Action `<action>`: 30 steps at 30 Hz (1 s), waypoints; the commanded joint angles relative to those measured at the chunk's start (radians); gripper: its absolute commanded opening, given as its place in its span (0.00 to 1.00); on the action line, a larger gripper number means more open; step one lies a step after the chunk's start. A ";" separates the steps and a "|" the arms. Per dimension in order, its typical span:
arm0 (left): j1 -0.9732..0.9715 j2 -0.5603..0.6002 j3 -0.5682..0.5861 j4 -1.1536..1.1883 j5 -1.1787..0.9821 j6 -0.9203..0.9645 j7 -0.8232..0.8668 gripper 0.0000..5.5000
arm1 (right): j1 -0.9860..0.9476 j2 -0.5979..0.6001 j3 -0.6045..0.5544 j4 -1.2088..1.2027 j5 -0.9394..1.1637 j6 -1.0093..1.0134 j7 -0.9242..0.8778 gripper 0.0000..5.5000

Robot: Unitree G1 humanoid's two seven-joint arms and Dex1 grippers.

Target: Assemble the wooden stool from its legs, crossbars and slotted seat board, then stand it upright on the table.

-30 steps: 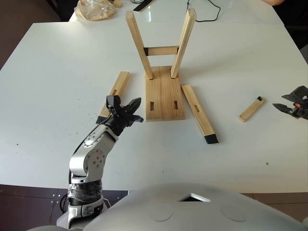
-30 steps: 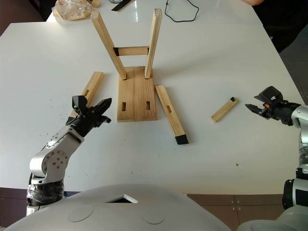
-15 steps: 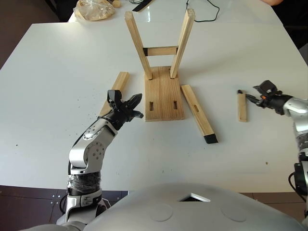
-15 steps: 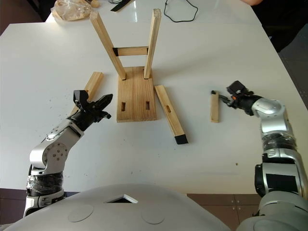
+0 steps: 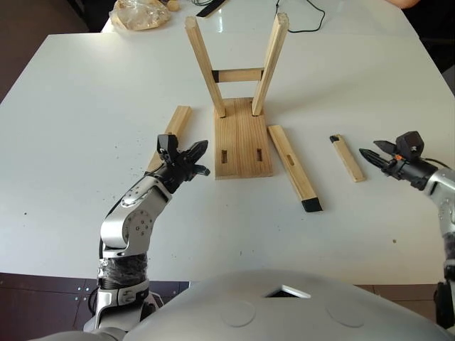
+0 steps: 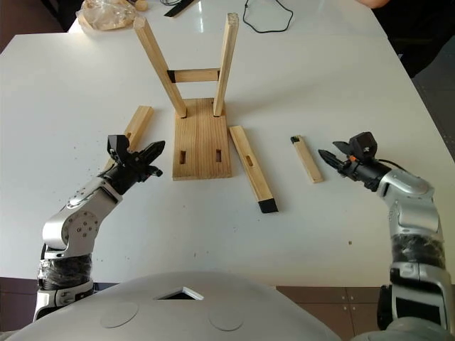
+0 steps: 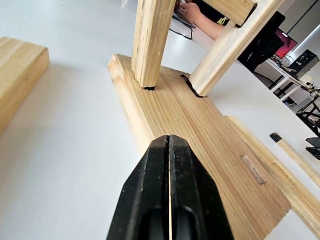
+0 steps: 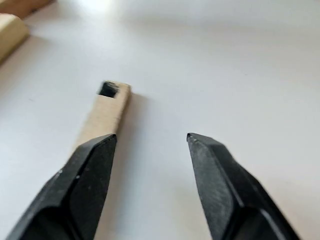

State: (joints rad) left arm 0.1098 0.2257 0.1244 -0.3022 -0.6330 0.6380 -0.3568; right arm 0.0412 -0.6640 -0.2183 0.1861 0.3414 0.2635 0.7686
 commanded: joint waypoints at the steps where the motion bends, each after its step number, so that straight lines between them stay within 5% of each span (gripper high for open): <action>1: 0.040 -0.005 0.019 -0.037 -0.016 0.011 0.014 0.00 | 0.203 0.116 -0.062 -0.316 0.106 0.148 -0.129 0.56; 25: 0.081 -0.025 0.027 -0.046 -0.010 0.007 0.025 0.00 | 0.322 0.169 -0.019 -0.310 -0.018 0.112 -0.202 0.56; 30: 0.075 -0.027 0.030 -0.043 -0.003 -0.002 0.032 0.00 | 0.322 0.192 0.003 -0.257 -0.060 0.069 -0.247 0.42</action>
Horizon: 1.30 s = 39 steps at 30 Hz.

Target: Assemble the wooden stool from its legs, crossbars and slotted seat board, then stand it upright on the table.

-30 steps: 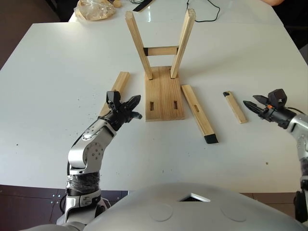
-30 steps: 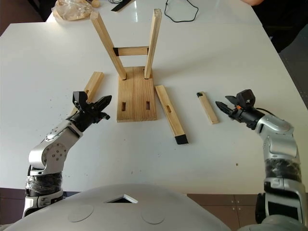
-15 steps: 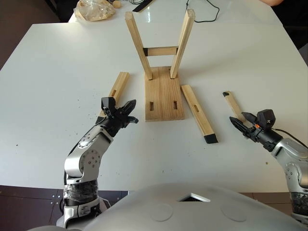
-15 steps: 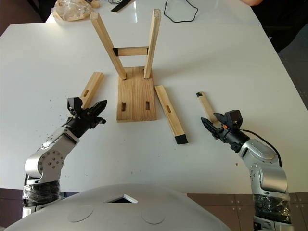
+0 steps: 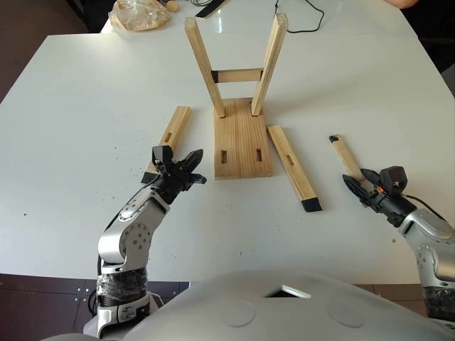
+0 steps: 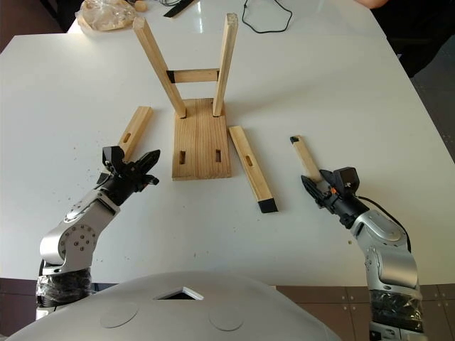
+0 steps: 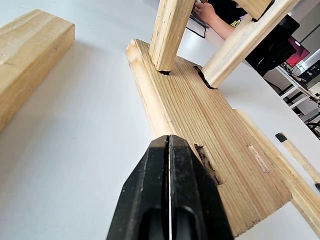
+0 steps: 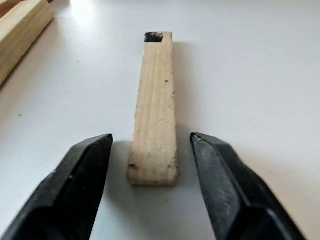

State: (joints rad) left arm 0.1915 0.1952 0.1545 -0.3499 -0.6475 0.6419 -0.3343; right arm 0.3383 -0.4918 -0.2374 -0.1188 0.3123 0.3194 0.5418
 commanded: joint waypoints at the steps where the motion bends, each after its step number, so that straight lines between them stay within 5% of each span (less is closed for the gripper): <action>1: -0.005 0.002 0.003 0.004 0.015 -0.010 0.014 0.00 | 0.025 0.022 0.027 0.050 -0.032 0.010 -0.022 0.40; 7: -0.034 -0.022 0.055 0.016 -0.005 -0.036 0.049 0.00 | 0.037 0.032 0.034 0.046 -0.020 0.019 -0.027 0.24; 11: -0.085 -0.044 0.117 -0.013 -0.040 -0.089 0.075 0.00 | -0.056 0.072 -0.011 0.076 0.023 0.060 -0.097 0.24; 16: -0.268 -0.034 0.228 -0.034 -0.231 -0.113 0.067 0.00 | -0.580 0.235 -0.164 0.202 0.292 0.147 -0.294 0.24; 20: -0.408 0.016 0.186 -0.097 -0.385 -0.051 -0.014 0.03 | -0.968 0.272 -0.112 0.145 0.553 0.266 -0.145 0.24; 25: -0.587 0.064 0.180 -0.121 -0.658 0.028 -0.024 0.16 | -0.925 0.119 0.048 -0.081 0.713 0.475 0.197 0.24; 39: -0.694 0.225 0.092 -0.087 -1.033 0.150 0.035 0.52 | -0.956 -0.008 -0.018 -0.130 0.987 0.680 0.209 0.24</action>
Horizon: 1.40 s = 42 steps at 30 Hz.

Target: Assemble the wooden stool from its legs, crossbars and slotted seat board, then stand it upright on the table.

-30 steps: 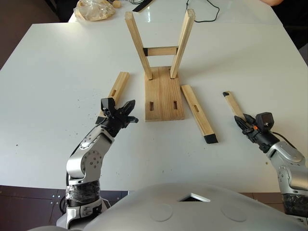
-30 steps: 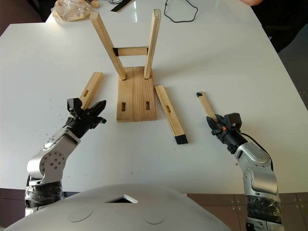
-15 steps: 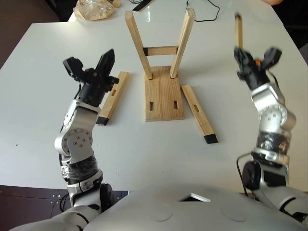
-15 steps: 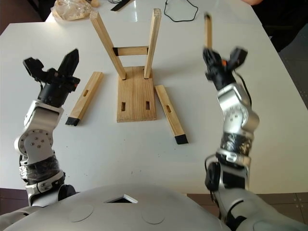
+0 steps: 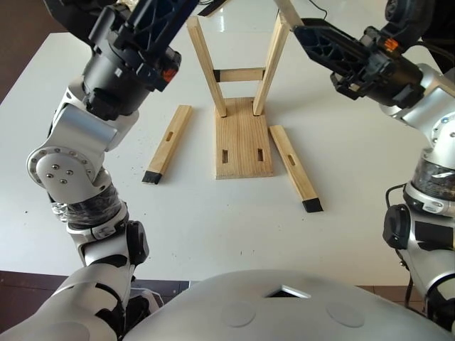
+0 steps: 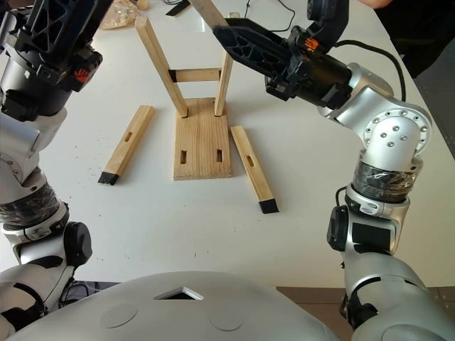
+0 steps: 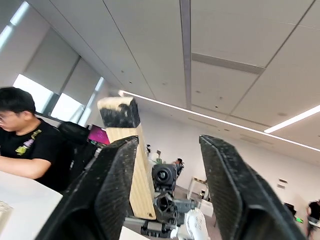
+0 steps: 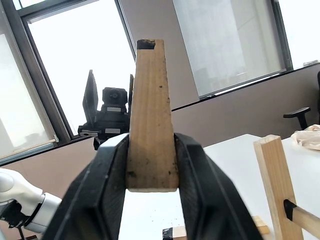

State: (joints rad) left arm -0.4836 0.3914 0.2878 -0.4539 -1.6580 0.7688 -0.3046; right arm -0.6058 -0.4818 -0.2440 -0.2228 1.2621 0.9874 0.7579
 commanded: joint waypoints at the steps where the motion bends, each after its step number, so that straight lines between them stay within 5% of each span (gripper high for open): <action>1: -0.020 0.035 -0.046 0.022 -0.027 0.027 0.004 0.52 | -0.006 -0.018 -0.010 -0.032 0.040 0.010 -0.008 0.24; 19: -0.039 0.141 -0.065 0.080 0.044 0.056 -0.136 0.52 | 0.145 -0.071 0.066 -0.126 -0.034 -0.024 0.058 0.24; 28: -0.020 0.134 -0.064 0.075 0.093 0.048 -0.176 0.26 | 0.146 -0.084 0.089 -0.123 -0.042 -0.022 0.060 0.24; 37: 0.001 0.138 -0.048 0.074 0.119 0.037 -0.209 0.24 | 0.154 -0.067 0.076 -0.107 -0.094 -0.090 0.042 0.24; 42: -0.002 0.135 -0.050 0.100 0.176 0.020 -0.208 0.24 | 0.193 -0.076 0.112 -0.131 -0.202 -0.176 0.094 0.41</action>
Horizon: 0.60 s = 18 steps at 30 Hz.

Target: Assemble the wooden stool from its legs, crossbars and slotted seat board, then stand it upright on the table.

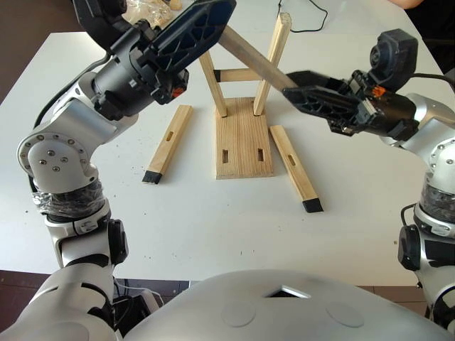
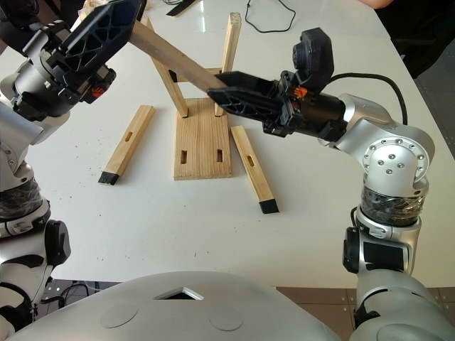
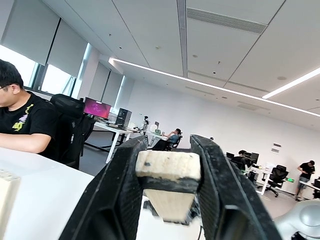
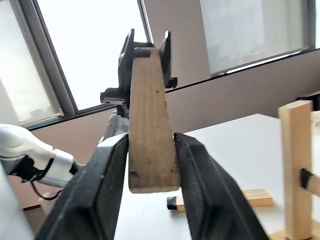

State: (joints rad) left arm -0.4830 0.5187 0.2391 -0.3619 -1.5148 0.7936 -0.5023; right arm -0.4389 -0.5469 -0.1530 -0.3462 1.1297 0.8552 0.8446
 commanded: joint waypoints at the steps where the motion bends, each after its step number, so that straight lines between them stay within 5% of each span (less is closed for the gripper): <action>1: 0.001 0.010 0.002 0.010 0.046 -0.008 -0.009 0.24 | 0.029 -0.013 0.030 -0.007 -0.094 -0.057 0.008 0.44; 7: 0.043 0.114 0.030 0.108 0.302 -0.077 -0.105 0.24 | 0.040 -0.031 0.057 0.104 -0.266 -0.159 0.031 0.45; 13: 0.284 0.392 0.046 0.359 0.785 -0.310 -0.293 0.24 | 0.022 0.061 0.111 0.272 -0.617 -0.310 -0.298 0.45; 18: 0.407 0.469 0.036 0.450 0.940 -0.394 -0.419 0.24 | 0.018 0.094 0.113 0.390 -0.811 -0.391 -0.481 0.45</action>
State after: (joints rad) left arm -0.1165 0.9495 0.2882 0.0757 -0.6252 0.4270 -0.8740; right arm -0.4047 -0.4677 -0.0241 0.0214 0.3657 0.5118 0.4152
